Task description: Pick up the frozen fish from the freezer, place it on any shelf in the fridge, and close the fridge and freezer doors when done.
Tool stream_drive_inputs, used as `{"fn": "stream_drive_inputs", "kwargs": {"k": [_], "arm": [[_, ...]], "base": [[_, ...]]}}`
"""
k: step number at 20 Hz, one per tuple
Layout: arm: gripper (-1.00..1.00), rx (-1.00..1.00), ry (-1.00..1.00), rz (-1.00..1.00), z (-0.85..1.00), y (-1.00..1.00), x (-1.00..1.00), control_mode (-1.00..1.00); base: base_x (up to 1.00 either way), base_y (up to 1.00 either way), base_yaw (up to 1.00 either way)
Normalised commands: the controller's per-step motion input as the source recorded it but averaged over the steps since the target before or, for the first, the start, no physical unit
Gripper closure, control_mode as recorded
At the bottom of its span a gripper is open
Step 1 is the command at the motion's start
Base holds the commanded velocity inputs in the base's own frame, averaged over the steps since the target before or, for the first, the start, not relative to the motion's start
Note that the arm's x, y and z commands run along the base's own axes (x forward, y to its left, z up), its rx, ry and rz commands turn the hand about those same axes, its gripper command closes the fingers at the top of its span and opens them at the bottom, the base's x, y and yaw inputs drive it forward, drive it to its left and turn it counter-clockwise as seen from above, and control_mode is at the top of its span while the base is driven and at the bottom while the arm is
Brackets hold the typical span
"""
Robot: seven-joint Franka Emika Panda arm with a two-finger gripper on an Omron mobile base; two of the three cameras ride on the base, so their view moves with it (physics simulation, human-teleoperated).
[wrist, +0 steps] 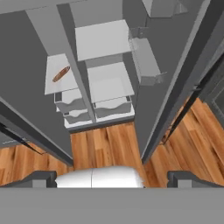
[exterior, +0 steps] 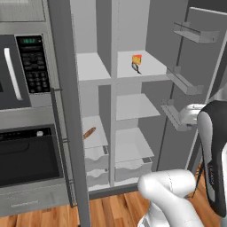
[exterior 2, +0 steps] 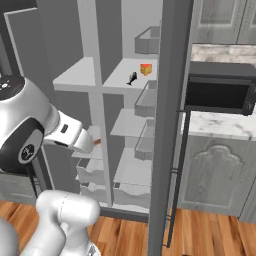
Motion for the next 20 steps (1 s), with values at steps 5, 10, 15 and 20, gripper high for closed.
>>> {"fn": "stream_drive_inputs", "kwargs": {"k": [5, 10, 15, 20], "arm": [[-1.0, 0.03, 0.0, -0.09, 0.0, -0.73, -0.19, -1.0], [-1.0, 0.04, -0.01, -0.03, 0.0, -0.84, -0.08, -1.0], [-1.0, 0.05, 0.0, -0.01, 0.0, -0.76, 0.0, -1.0], [-1.0, 0.04, 0.0, 0.0, 0.0, -0.81, 0.0, -1.0]], "base": [[0.0, 0.0, 0.0], [0.0, 0.0, 0.0], [0.0, 0.0, 0.0], [0.0, 0.0, 0.0]]}}
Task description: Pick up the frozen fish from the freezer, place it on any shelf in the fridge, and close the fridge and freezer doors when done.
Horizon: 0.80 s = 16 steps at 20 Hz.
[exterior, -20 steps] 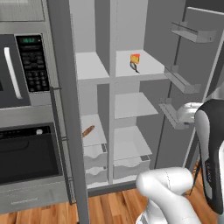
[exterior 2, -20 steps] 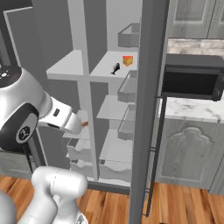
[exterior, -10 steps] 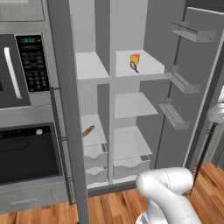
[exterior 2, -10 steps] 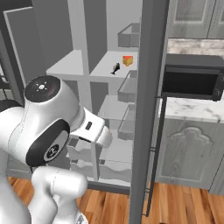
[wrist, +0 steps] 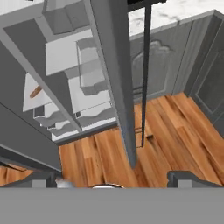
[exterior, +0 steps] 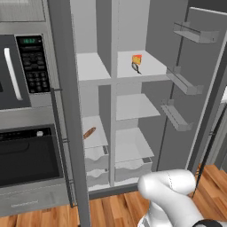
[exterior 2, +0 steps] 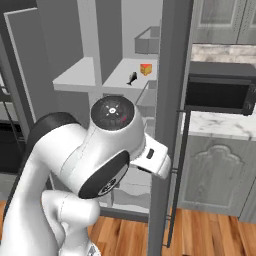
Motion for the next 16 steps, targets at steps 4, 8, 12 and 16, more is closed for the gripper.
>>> {"fn": "stream_drive_inputs", "kwargs": {"k": [4, 8, 12, 16], "arm": [[-1.0, 0.05, -0.07, 0.01, 0.0, -0.72, 0.0, -1.0], [-1.0, 0.07, -0.09, 0.07, 0.0, -0.58, 0.01, -1.0], [-1.0, 0.08, -0.07, 0.1, 0.0, -0.61, 0.03, -1.0], [-1.0, 0.07, -0.03, 0.1, 0.0, -0.57, 0.35, -1.0]], "base": [[0.0, 0.0, 0.0], [0.0, 0.0, 0.0], [0.0, 0.0, 0.0], [0.0, 0.0, 0.0]]}}
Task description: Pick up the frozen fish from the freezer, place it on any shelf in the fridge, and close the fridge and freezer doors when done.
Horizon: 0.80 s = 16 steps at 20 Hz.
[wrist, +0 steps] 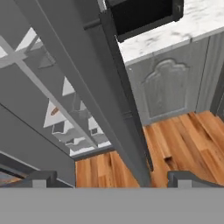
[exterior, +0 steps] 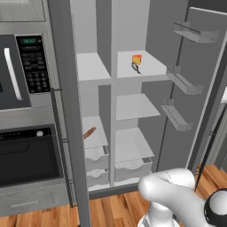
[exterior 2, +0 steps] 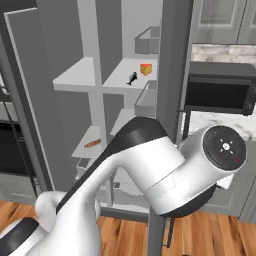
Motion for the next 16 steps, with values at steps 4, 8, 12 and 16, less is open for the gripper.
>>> {"fn": "stream_drive_inputs", "kwargs": {"k": [4, 8, 12, 16], "arm": [[-1.0, 0.08, -0.01, 0.15, 0.0, -0.65, 0.37, -1.0], [-1.0, 0.14, -0.01, 0.16, -0.15, -0.49, 0.41, -1.0], [-1.0, 0.2, -0.01, 0.1, -0.33, -0.21, 0.56, -1.0], [-1.0, 0.23, -0.01, 0.04, -0.4, -0.03, 0.6, -1.0]], "base": [[0.0, 0.0, 0.0], [0.0, 0.0, 0.0], [0.0, 0.0, 0.0], [0.0, 0.0, 0.0]]}}
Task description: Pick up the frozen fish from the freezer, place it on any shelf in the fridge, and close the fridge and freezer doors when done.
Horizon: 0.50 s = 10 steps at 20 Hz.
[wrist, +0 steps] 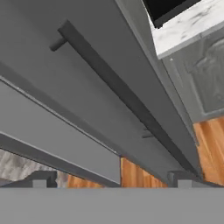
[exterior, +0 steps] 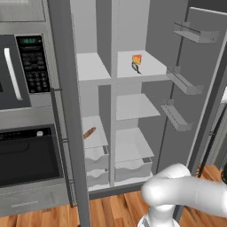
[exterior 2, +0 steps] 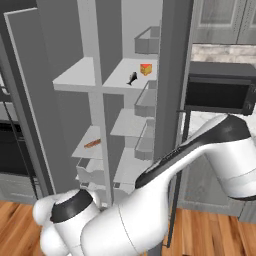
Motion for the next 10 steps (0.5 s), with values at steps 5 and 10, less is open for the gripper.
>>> {"fn": "stream_drive_inputs", "kwargs": {"k": [5, 10], "arm": [[-1.0, 0.17, -0.09, 0.01, -0.7, 0.0, 0.39, -1.0], [-1.0, 0.07, -0.11, 0.0, -0.3, 0.0, 0.66, -1.0]], "base": [[0.0, 0.0, 0.0], [0.0, 0.0, 0.0]]}}
